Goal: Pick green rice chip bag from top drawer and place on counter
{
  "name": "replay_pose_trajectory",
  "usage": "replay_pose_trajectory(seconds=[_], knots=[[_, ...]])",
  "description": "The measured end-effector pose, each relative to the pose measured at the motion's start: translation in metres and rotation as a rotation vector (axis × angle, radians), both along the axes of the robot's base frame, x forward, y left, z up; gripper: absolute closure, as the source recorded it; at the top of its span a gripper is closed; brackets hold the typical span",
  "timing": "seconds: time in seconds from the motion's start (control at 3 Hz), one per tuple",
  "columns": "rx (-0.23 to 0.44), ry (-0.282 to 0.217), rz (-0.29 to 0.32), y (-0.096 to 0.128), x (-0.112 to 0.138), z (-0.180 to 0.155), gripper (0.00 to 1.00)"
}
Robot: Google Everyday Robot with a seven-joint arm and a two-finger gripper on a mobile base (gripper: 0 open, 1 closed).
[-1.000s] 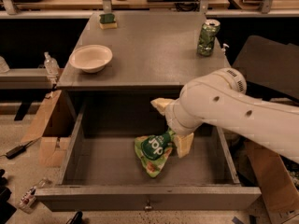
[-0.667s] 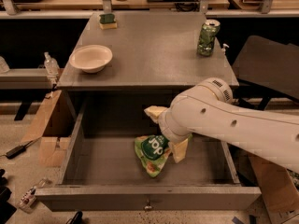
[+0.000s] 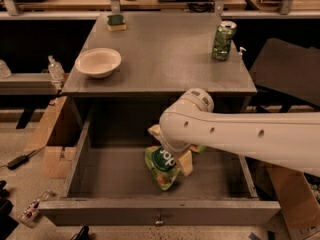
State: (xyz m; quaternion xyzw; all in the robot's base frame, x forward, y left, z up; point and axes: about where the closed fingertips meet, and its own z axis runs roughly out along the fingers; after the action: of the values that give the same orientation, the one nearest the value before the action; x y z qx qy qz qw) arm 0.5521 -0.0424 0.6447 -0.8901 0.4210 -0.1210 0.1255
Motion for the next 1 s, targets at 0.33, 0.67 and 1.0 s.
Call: replay_pose_trajectory(seconds=[0.33, 0.67, 1.0], knots=[[-0.075, 0.048, 0.001, -0.005, 0.011, -0.026, 0.19], [-0.100, 0.086, -0.026, -0.014, 0.017, -0.039, 0.42], [-0.100, 0.086, -0.025, -0.015, 0.016, -0.039, 0.65]])
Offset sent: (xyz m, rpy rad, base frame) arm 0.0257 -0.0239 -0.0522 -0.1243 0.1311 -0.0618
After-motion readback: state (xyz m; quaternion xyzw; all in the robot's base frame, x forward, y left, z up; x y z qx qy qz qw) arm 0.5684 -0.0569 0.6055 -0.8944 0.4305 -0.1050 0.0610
